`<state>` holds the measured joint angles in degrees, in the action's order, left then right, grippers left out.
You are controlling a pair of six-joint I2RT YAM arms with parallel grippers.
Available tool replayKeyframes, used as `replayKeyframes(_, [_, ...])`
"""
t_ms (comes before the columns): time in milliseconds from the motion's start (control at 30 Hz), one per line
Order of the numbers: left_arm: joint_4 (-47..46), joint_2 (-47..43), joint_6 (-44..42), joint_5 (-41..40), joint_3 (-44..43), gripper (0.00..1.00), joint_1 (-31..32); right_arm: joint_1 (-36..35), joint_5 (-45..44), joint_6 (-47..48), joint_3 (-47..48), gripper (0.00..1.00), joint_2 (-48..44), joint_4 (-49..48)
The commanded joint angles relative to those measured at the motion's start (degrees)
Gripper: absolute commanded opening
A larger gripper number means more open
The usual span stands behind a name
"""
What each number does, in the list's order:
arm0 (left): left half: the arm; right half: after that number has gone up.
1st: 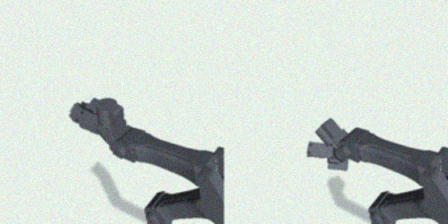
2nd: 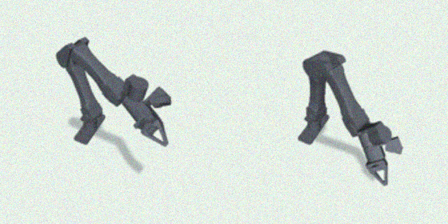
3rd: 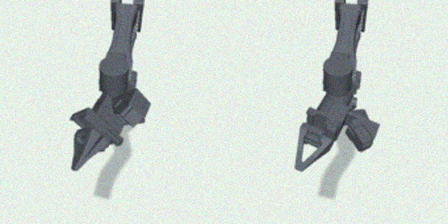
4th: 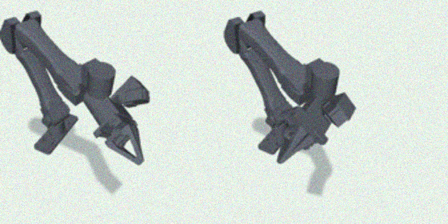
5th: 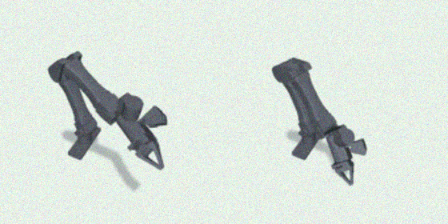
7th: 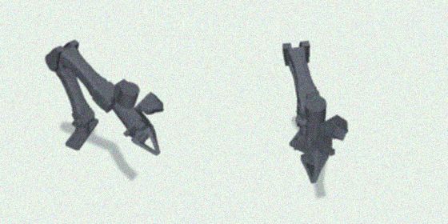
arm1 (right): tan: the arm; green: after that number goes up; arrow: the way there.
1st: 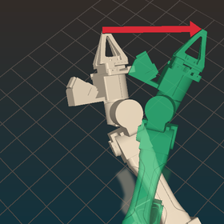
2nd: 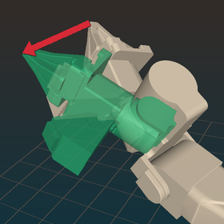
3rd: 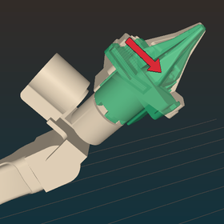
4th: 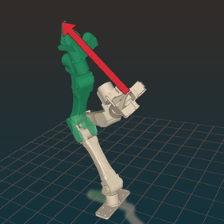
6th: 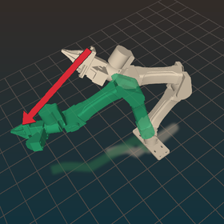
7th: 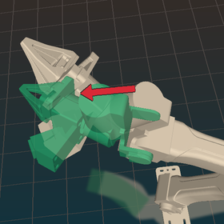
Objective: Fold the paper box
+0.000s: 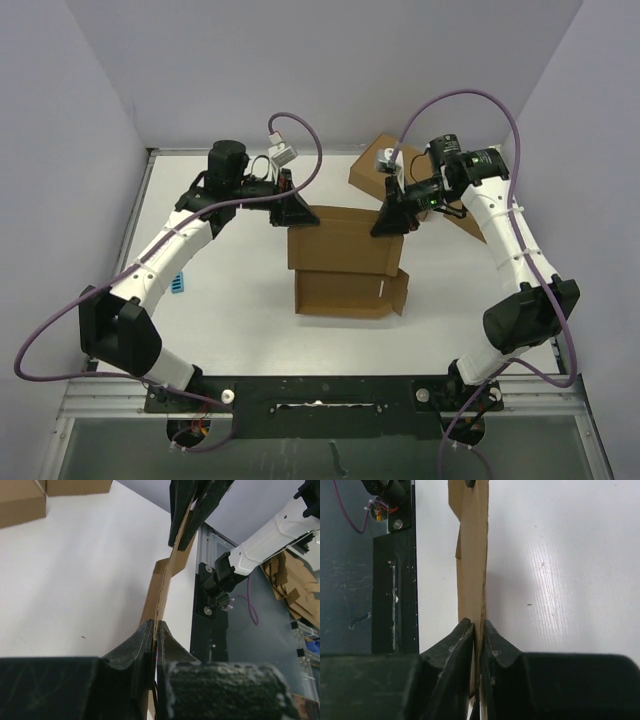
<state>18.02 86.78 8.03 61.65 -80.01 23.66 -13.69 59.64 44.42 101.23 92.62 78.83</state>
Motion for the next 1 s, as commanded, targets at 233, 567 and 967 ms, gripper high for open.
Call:
replayKeyframes(233, [-22.64,-9.44,15.81,-3.52,17.88,0.00,-7.72,3.47,5.91,-1.77,-3.00,0.68,-0.41,-4.48])
replayKeyframes(567, [-21.66,-11.62,16.14,-10.47,23.34,0.00,-10.66,9.74,7.53,-14.65,-28.02,0.74,-7.95,-33.87])
replayKeyframes(967, [-24.46,-13.60,17.46,-13.88,28.01,0.00,-11.93,6.71,-5.03,-25.71,-51.10,0.72,-7.96,-65.14])
